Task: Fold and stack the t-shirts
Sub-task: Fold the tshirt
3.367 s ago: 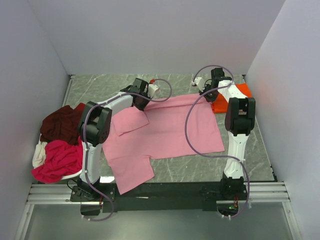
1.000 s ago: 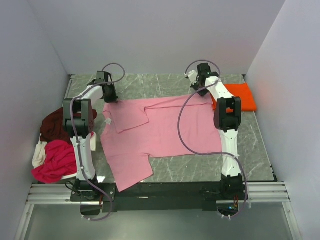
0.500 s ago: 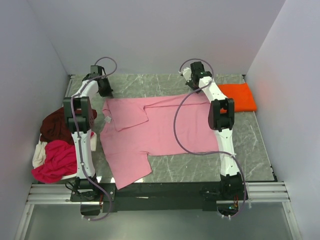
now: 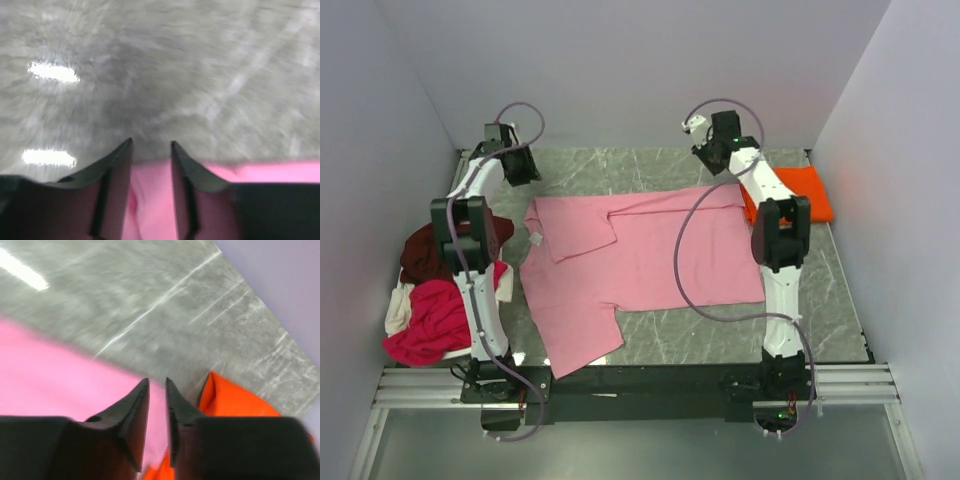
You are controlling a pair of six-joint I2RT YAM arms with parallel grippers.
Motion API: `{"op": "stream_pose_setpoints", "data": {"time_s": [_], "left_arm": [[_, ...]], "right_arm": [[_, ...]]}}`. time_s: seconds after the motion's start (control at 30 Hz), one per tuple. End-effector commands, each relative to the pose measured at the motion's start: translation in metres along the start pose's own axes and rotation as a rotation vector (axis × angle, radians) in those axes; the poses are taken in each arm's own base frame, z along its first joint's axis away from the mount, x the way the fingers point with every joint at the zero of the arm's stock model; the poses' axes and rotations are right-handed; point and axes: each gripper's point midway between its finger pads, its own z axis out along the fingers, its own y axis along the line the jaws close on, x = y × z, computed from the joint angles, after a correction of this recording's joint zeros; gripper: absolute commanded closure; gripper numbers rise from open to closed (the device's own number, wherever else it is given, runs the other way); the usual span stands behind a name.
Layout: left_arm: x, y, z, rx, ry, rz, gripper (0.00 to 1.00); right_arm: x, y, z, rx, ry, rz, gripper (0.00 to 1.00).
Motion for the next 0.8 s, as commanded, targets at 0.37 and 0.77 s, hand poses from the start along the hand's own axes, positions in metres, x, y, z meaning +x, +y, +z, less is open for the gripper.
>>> {"op": "stream_pose_setpoints", "data": {"time_s": [0.37, 0.77], "left_arm": [[-0.027, -0.133, -0.27, 0.664, -0.374, 0.182, 0.0], [0.053, -0.101, -0.373, 0.365, -0.549, 0.289, 0.01]], "right_arm": [[0.019, 0.211, -0.266, -0.956, -0.592, -0.418, 0.44], [0.033, 0.402, -0.314, -0.951, -0.624, -0.826, 0.42]]}}
